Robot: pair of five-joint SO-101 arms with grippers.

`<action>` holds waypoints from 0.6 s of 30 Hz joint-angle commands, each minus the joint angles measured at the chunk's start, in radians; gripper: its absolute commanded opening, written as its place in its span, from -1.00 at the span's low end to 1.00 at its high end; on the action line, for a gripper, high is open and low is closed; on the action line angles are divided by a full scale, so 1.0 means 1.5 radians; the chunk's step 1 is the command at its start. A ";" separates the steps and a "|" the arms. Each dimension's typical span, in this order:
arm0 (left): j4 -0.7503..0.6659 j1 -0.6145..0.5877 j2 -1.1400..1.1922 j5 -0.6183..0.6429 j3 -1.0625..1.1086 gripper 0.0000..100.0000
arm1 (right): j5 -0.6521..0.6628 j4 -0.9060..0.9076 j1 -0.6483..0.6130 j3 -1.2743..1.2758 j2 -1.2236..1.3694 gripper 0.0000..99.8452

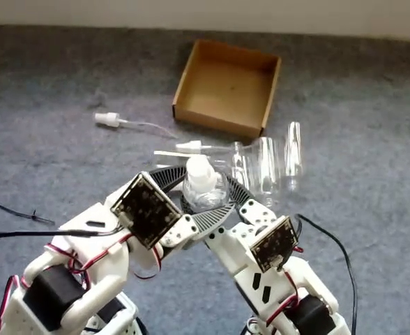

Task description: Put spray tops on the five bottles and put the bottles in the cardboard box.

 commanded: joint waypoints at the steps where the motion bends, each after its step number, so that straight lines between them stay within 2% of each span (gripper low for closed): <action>1: 0.023 -0.022 -0.072 -0.018 -0.013 -0.59 | -0.007 -0.026 0.069 0.019 0.005 -0.99; 4: 0.032 -0.027 -0.078 -0.018 -0.013 -0.58 | -0.007 -0.035 0.085 0.035 0.005 -0.99; 8: 0.030 -0.027 -0.081 -0.017 -0.025 -0.46 | -0.007 -0.035 0.091 0.041 0.005 -0.99; 12: 0.034 -0.037 -0.080 -0.019 -0.049 -0.45 | -0.006 -0.035 0.091 0.041 0.005 -0.99; 15: 0.029 -0.090 -0.079 -0.019 -0.053 -0.45 | -0.006 -0.033 0.091 0.042 0.005 -0.99; 18: 0.026 -0.183 -0.077 -0.014 -0.048 -0.49 | -0.006 -0.033 0.091 0.051 0.005 -0.99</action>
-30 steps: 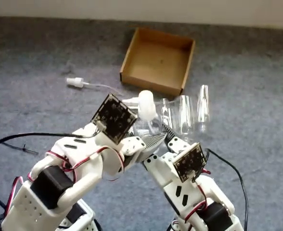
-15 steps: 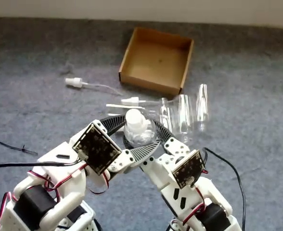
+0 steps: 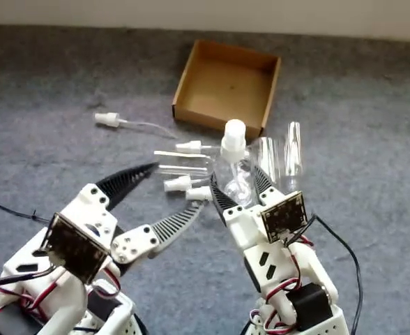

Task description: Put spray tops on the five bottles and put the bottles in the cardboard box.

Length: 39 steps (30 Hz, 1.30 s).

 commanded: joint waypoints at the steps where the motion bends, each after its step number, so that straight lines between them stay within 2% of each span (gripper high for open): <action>1: -0.024 -0.131 0.003 0.003 -0.019 -0.53 | -0.002 -0.010 0.008 0.006 -0.004 -0.99; 5: -0.158 -0.211 0.007 0.054 0.050 -0.65 | -0.002 -0.009 0.005 0.018 -0.004 -0.99; 9: -0.240 -0.212 0.078 0.057 0.117 -0.66 | -0.002 0.018 0.006 0.011 -0.004 -0.99; 17: -0.255 -0.216 0.281 0.059 0.114 -0.66 | 0.006 0.024 0.021 0.013 -0.004 -0.99; 21: -0.255 -0.212 0.333 0.059 0.114 -0.66 | 0.008 -0.020 0.068 0.016 -0.003 -0.99; 25: -0.263 -0.208 0.358 0.059 0.116 -0.66 | 0.007 -0.007 0.073 0.013 0.022 -0.99; 30: -0.265 -0.244 0.371 0.059 0.148 -0.66 | 0.007 0.015 0.073 -0.059 0.188 -0.99; 36: -0.268 -0.328 0.370 0.056 0.259 -0.66 | 0.011 -0.015 0.073 -0.213 0.436 -0.99; 39: -0.269 -0.370 0.370 0.055 0.293 -0.66 | 0.012 -0.021 0.073 -0.260 0.496 -0.99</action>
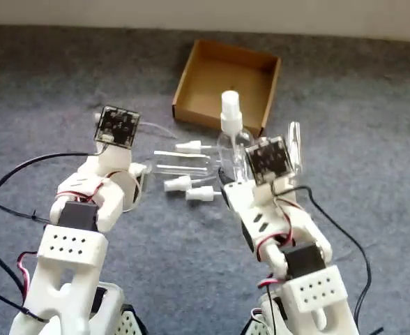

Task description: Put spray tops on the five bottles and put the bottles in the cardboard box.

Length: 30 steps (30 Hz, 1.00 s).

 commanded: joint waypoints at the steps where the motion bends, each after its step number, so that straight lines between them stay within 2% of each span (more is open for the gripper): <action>1: -0.014 -0.059 0.002 0.001 0.028 -0.66 | 0.011 -0.018 0.007 -0.074 0.057 -0.99; 3: -0.016 -0.058 0.002 0.001 0.027 -0.66 | 0.010 -0.018 0.006 -0.066 0.043 -0.99; 9: -0.109 -0.016 0.009 0.005 -0.003 -0.66 | 0.006 0.010 -0.028 -0.032 -0.104 -0.99; 13: -0.109 0.016 0.008 0.049 -0.105 -0.66 | 0.006 0.023 -0.111 0.069 -0.275 -0.99; 18: -0.051 0.124 0.008 0.063 -0.194 -0.66 | 0.009 0.024 -0.199 0.232 -0.452 -0.99; 24: -0.042 0.171 0.007 0.063 -0.197 -0.66 | 0.009 0.034 -0.196 0.261 -0.425 -0.97; 30: 0.009 0.250 0.003 0.062 -0.197 -0.66 | 0.008 0.032 -0.196 0.247 -0.425 -0.70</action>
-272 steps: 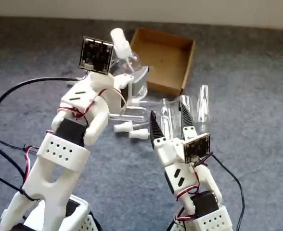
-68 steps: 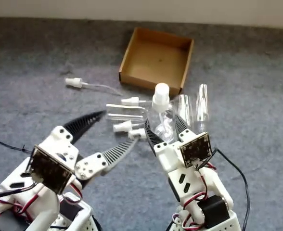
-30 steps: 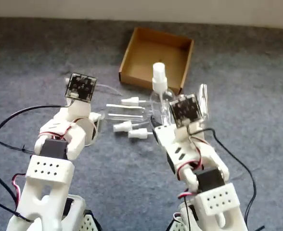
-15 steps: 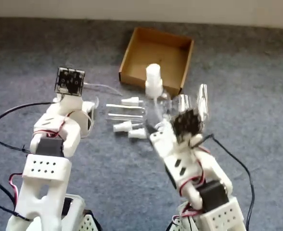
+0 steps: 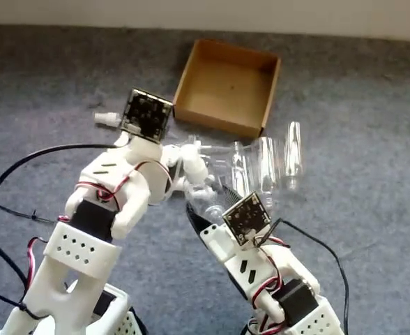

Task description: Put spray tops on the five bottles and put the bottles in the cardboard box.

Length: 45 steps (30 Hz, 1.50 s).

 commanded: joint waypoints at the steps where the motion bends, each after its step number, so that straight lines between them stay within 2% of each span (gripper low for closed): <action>1: 0.020 0.056 -0.003 0.006 -0.026 -0.66 | 0.008 -0.002 -0.005 -0.026 0.001 -0.70; 14: 0.019 0.073 -0.006 0.006 0.009 -0.66 | 0.007 -0.003 -0.005 -0.030 0.001 -0.69; 20: 0.018 0.070 -0.004 0.006 0.016 -0.66 | 0.006 -0.003 -0.005 -0.026 0.001 -0.50; 26: 0.017 0.072 -0.004 0.005 0.021 -0.66 | 0.008 -0.003 -0.007 -0.026 0.001 -0.49; 28: 0.017 0.072 -0.003 0.005 0.022 -0.66 | 0.009 -0.003 -0.007 -0.026 0.001 -0.56; 31: 0.017 0.070 -0.003 0.005 0.022 -0.66 | 0.009 -0.018 -0.004 -0.023 0.001 -0.95; 32: 0.016 0.069 -0.003 0.005 0.021 -0.66 | 0.010 -0.024 -0.004 -0.022 0.001 -1.00; 34: 0.016 0.068 -0.003 0.004 0.021 -0.66 | 0.010 -0.024 -0.004 -0.010 0.001 -0.93; 37: 0.019 0.067 -0.005 0.003 0.021 -0.66 | 0.012 -0.025 -0.004 0.022 0.001 -0.95; 41: 0.019 0.036 -0.005 0.002 0.021 -0.66 | 0.066 -0.052 0.002 0.072 0.001 -0.95; 45: 0.019 -0.003 -0.006 0.002 0.022 -0.66 | 0.066 -0.136 0.069 0.104 0.004 -0.94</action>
